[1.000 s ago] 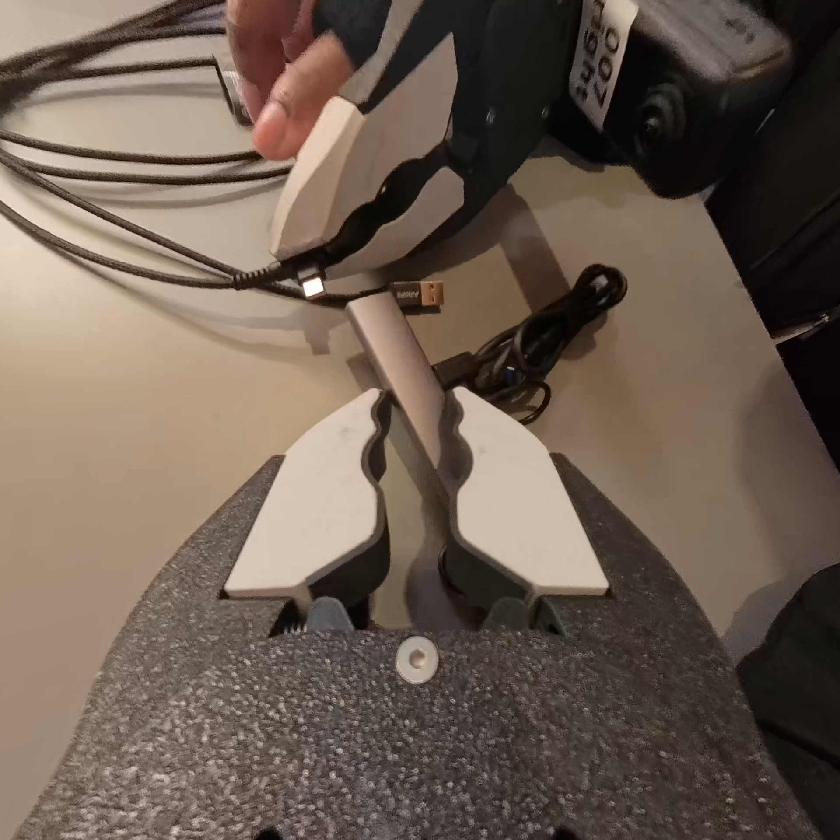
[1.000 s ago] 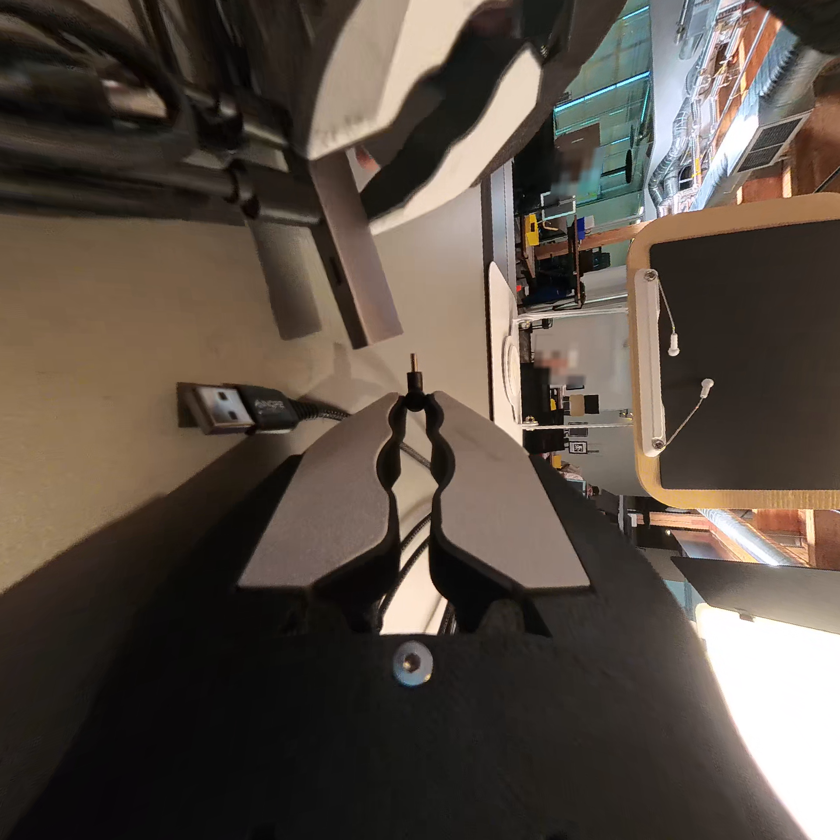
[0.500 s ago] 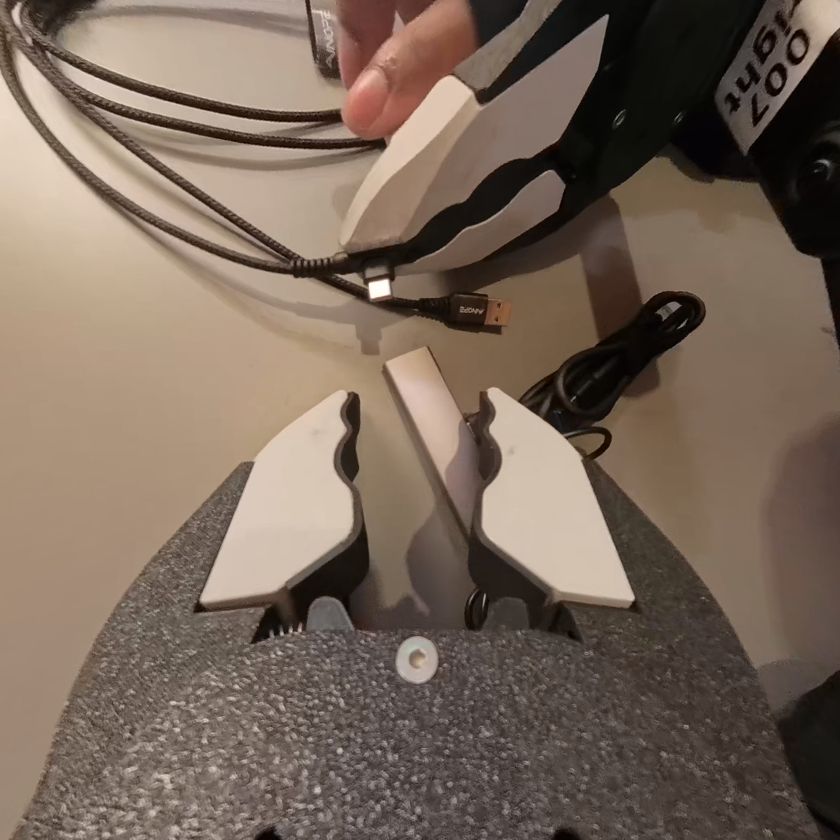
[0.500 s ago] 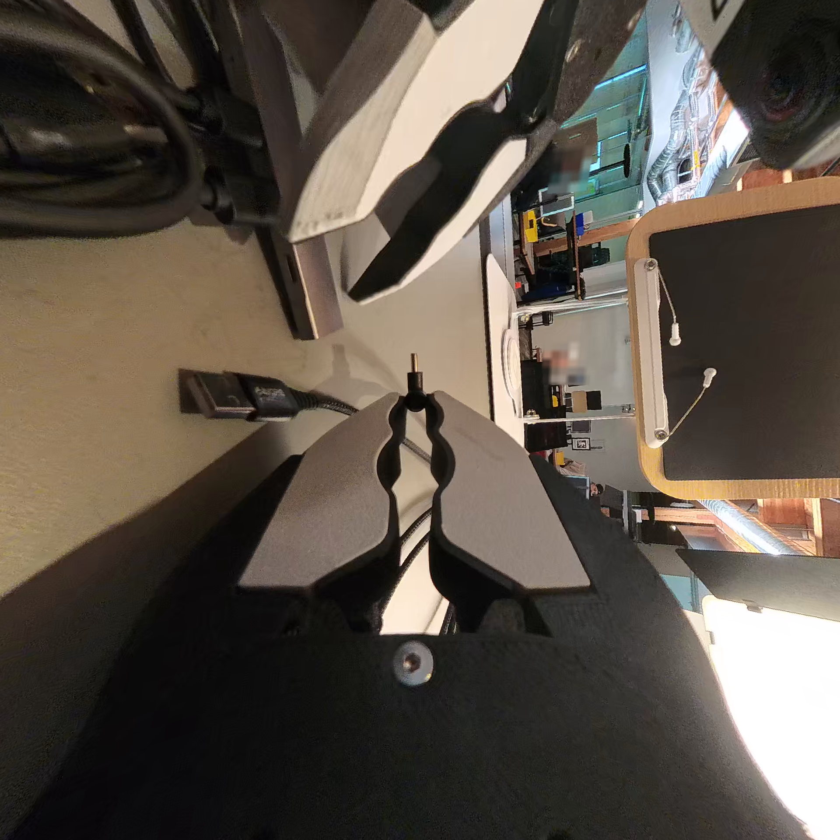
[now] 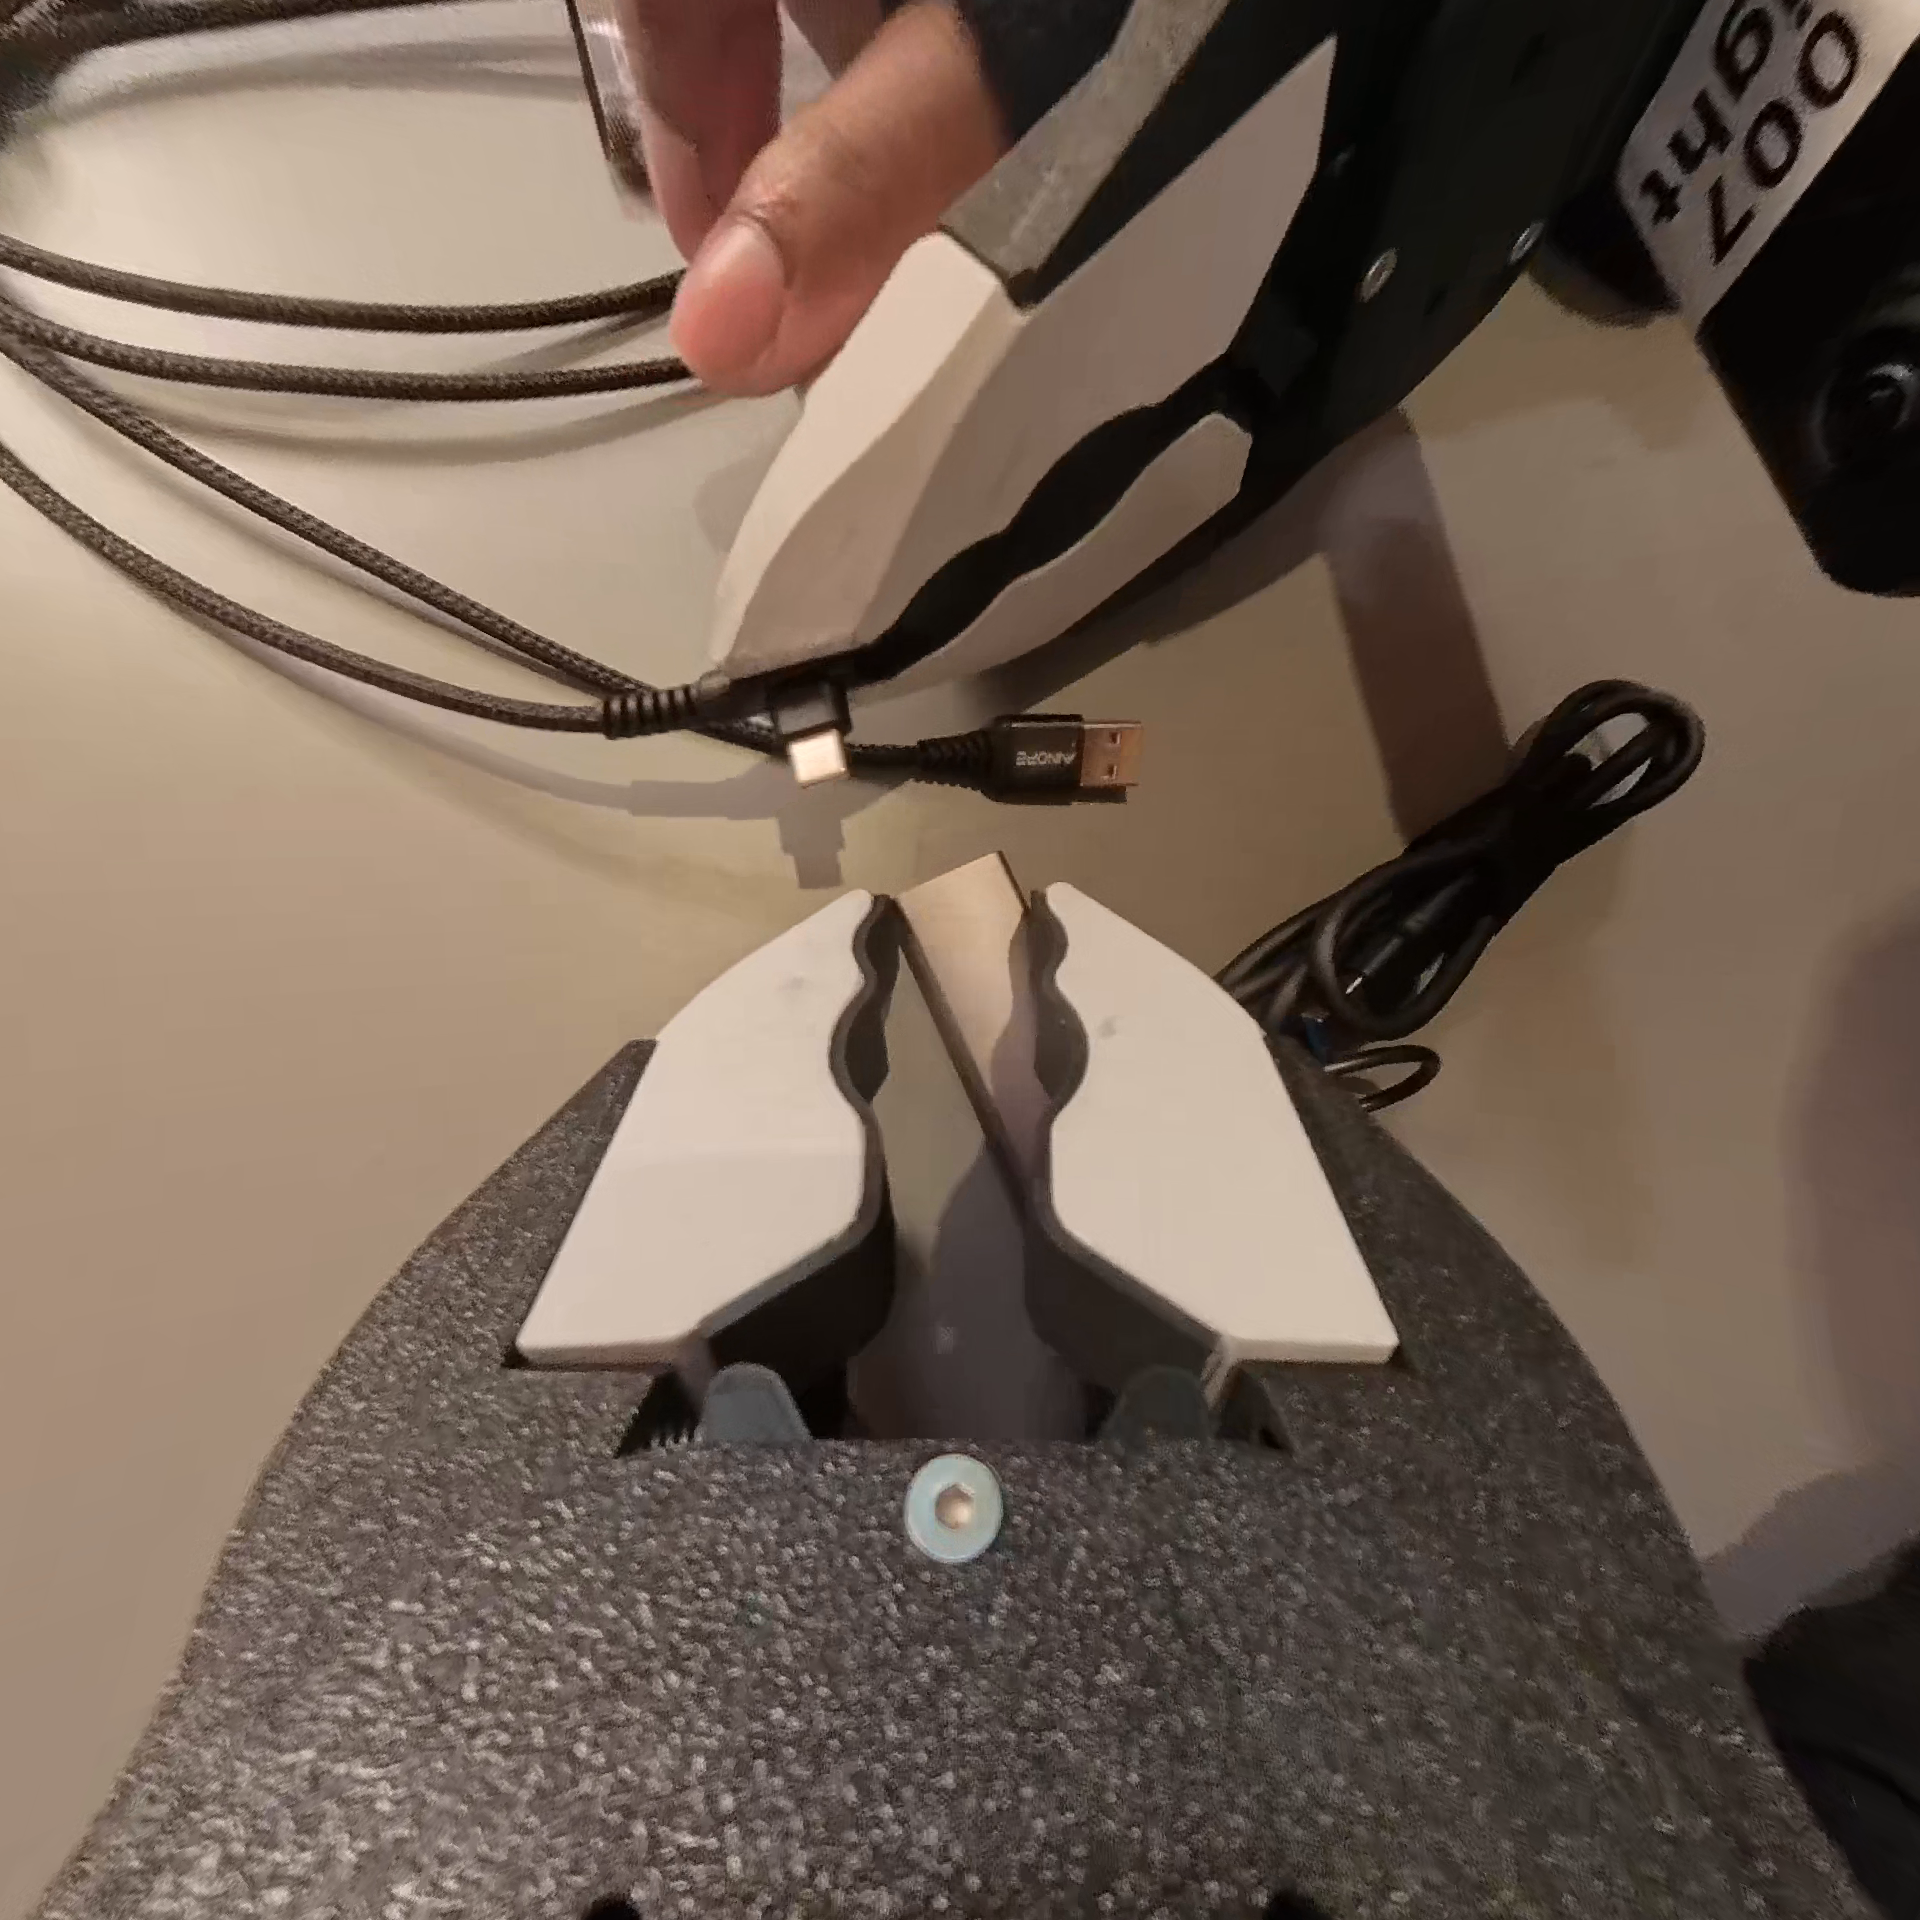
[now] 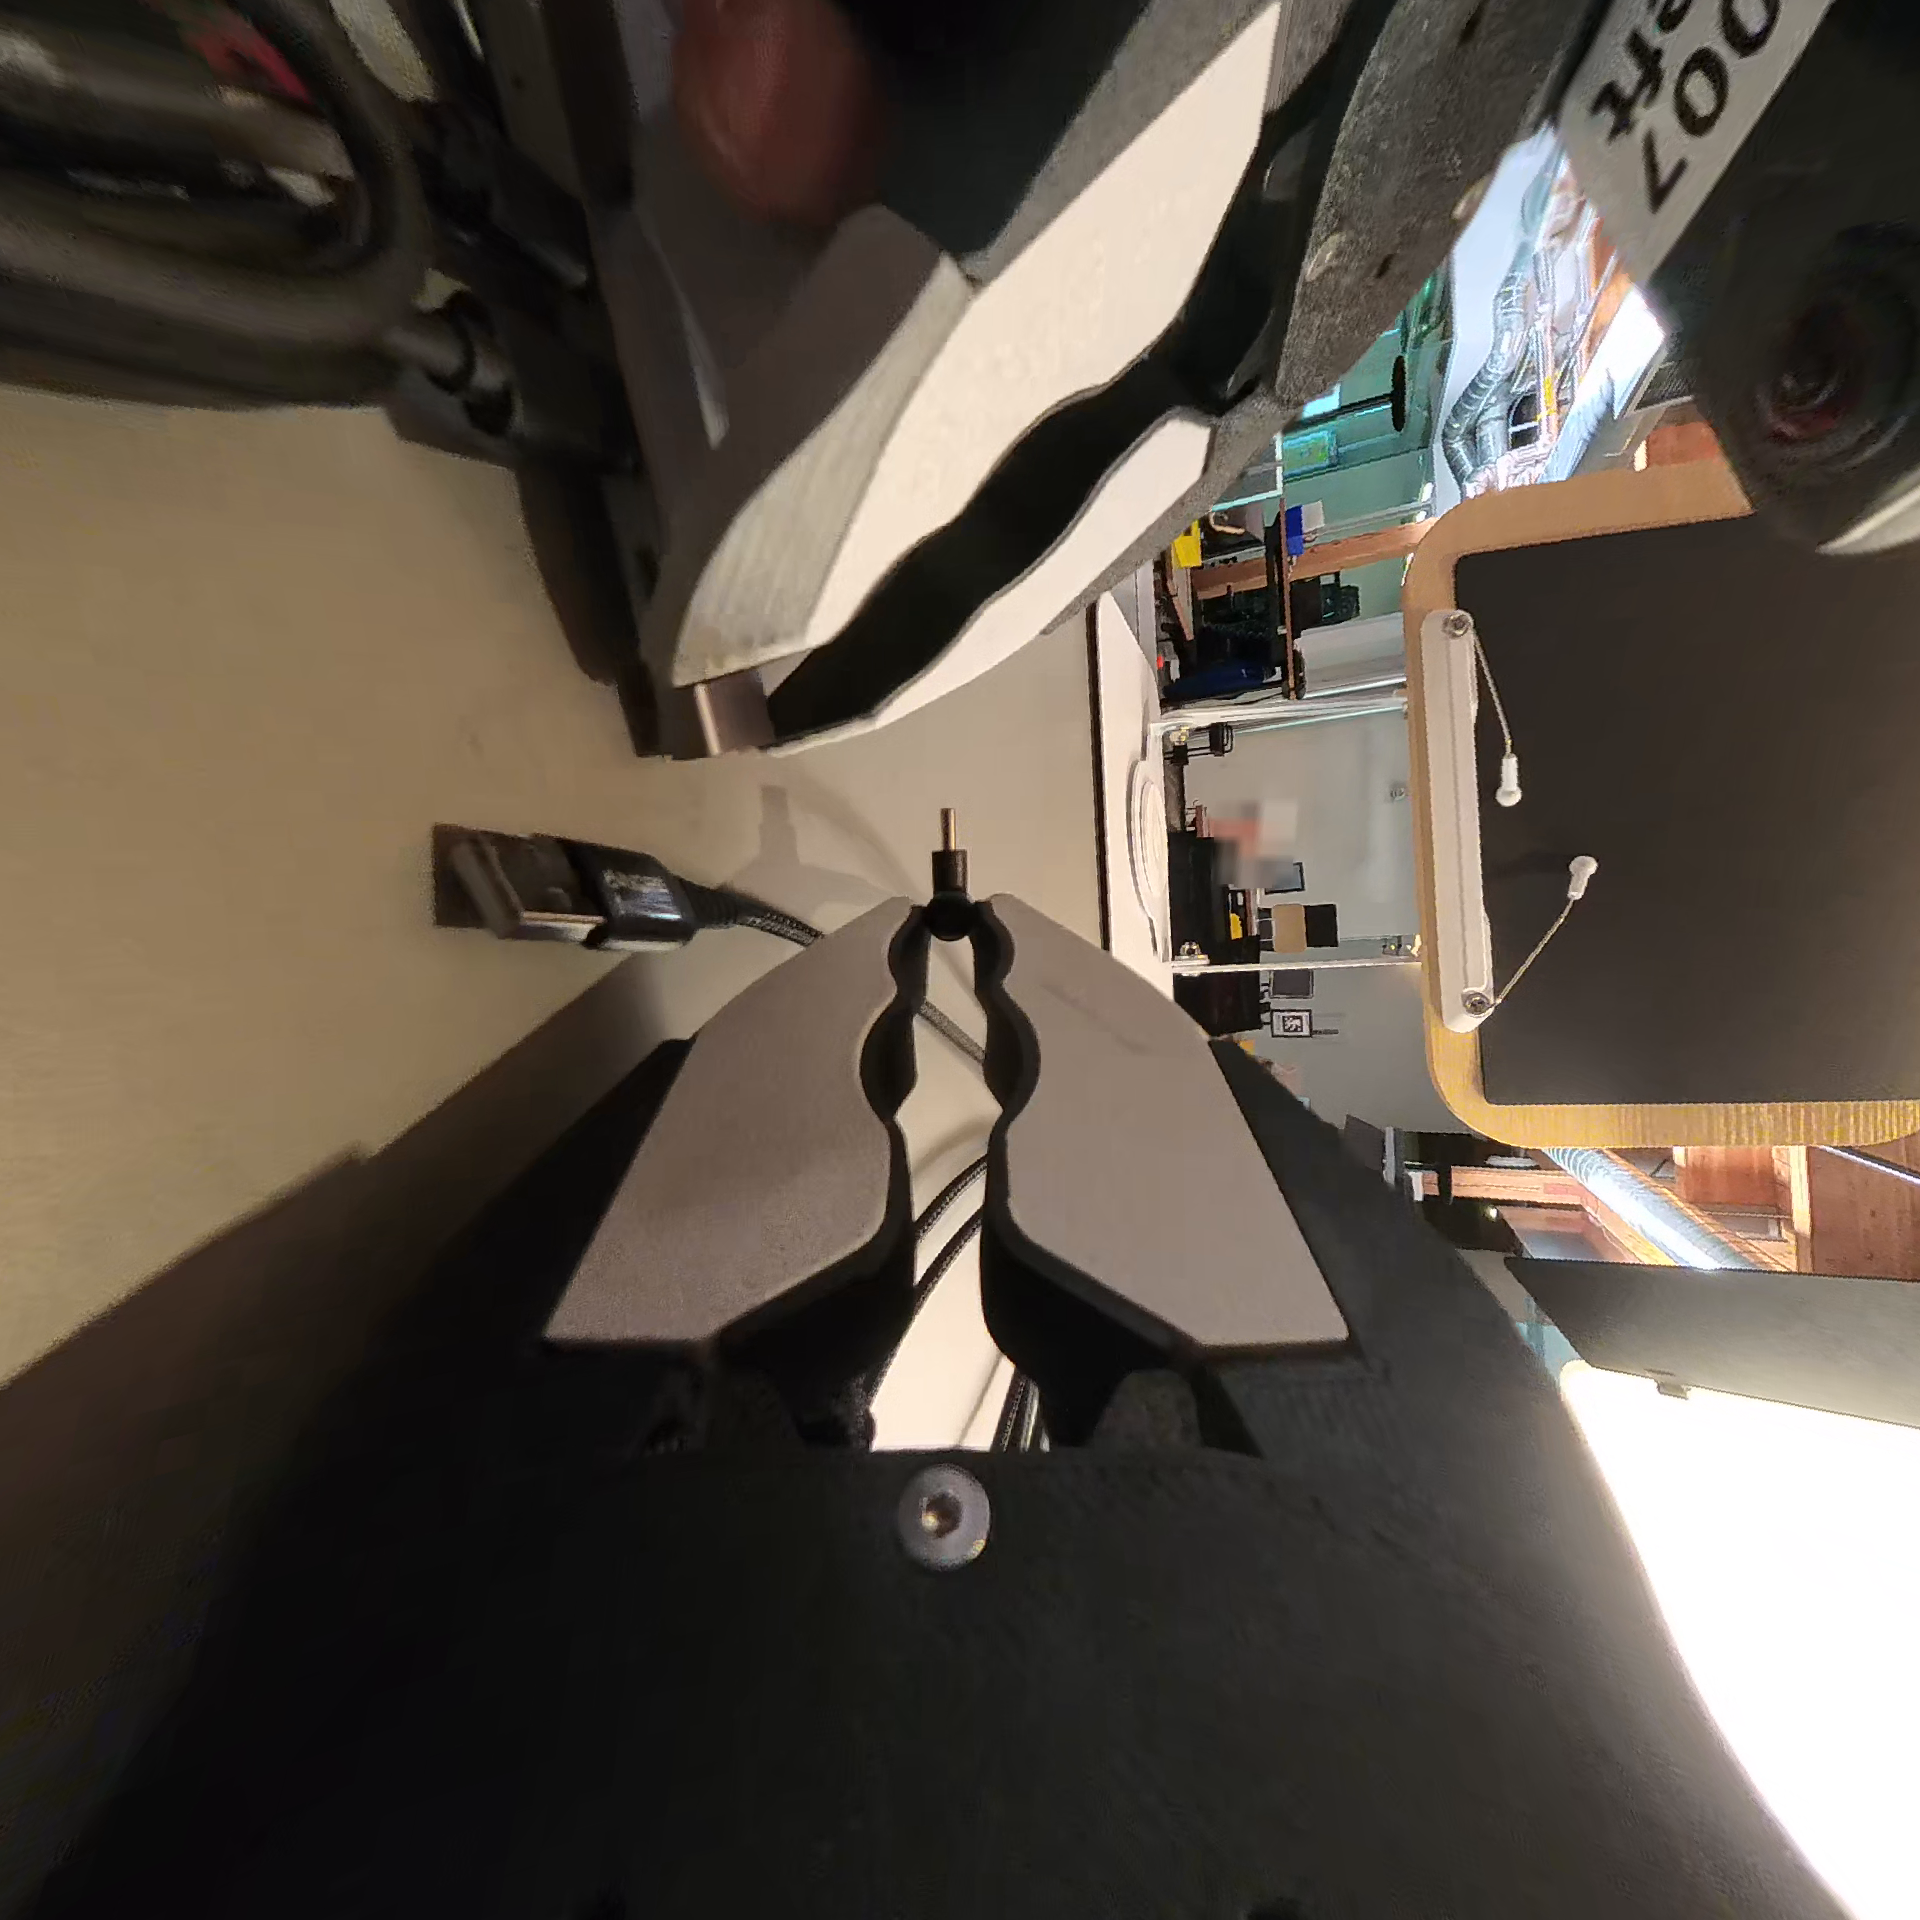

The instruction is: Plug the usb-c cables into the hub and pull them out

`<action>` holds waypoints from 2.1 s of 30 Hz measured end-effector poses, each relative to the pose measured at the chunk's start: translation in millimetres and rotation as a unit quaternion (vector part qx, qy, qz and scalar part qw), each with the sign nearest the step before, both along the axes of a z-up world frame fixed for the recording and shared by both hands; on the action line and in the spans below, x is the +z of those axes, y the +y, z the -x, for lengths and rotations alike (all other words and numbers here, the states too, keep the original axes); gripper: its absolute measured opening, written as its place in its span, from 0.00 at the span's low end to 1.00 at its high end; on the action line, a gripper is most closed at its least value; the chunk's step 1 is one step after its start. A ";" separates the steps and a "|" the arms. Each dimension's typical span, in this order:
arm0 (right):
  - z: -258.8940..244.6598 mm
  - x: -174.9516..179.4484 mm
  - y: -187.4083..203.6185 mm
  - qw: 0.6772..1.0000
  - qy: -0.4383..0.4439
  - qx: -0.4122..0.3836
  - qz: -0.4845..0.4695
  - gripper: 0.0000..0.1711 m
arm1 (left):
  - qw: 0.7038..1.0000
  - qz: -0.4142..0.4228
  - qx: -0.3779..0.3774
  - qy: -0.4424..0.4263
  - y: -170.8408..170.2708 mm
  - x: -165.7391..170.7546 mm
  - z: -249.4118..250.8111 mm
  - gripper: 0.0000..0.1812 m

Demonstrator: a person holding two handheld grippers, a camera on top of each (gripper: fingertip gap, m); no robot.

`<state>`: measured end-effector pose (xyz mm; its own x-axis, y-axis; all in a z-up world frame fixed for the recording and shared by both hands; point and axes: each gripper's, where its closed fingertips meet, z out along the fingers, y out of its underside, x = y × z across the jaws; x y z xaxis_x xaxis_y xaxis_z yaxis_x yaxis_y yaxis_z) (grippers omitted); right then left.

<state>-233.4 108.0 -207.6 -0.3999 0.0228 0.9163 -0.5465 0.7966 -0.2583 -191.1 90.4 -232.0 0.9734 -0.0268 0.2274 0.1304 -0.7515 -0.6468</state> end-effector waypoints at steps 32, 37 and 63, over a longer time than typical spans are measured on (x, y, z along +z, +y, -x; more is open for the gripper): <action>-6.9 -0.1 -7.9 1.000 0.011 0.017 -0.001 0.05 | 0.997 -0.051 0.057 -0.025 -10.2 3.4 18.1 0.18; -6.2 -0.2 -7.9 1.000 0.008 0.015 0.001 0.05 | 0.996 -0.052 0.068 -0.030 -10.1 3.5 20.4 0.16; -6.2 1.6 -8.1 1.000 0.015 0.016 0.004 0.05 | 0.975 -0.091 0.129 -0.159 -12.6 12.7 24.8 0.12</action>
<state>-227.2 99.9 -206.0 -0.3728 0.0188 0.9277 -0.5790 0.7765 -0.2485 -216.0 77.7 -219.3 0.8337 0.1421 0.5336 0.5161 -0.5442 -0.6614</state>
